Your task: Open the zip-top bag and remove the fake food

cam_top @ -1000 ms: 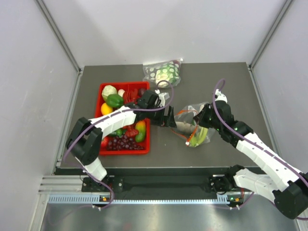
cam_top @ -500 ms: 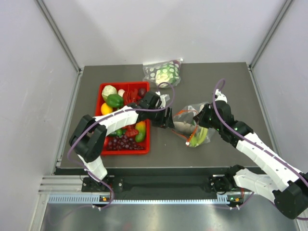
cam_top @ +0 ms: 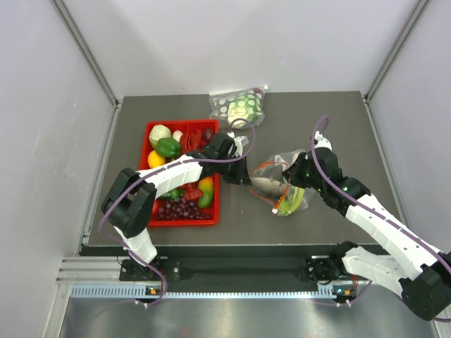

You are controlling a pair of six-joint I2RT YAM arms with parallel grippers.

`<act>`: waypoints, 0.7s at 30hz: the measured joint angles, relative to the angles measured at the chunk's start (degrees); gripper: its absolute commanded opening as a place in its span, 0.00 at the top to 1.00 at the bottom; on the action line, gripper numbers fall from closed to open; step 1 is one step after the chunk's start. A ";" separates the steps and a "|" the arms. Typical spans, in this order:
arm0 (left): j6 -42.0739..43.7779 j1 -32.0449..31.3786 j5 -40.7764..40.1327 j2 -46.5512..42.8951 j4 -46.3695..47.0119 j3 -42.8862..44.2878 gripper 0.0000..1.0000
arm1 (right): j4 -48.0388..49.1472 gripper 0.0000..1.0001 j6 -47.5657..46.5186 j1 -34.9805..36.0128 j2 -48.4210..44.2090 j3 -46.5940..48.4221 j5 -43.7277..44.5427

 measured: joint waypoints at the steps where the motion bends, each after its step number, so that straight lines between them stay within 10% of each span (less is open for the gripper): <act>1: -0.02 0.00 0.00 0.00 0.02 0.02 0.90 | -0.02 1.00 0.00 0.00 0.00 0.00 -0.02; 21: 3.74 2.95 -0.63 -10.08 -7.34 0.28 0.94 | -0.20 1.00 0.42 0.00 -1.40 -0.72 0.11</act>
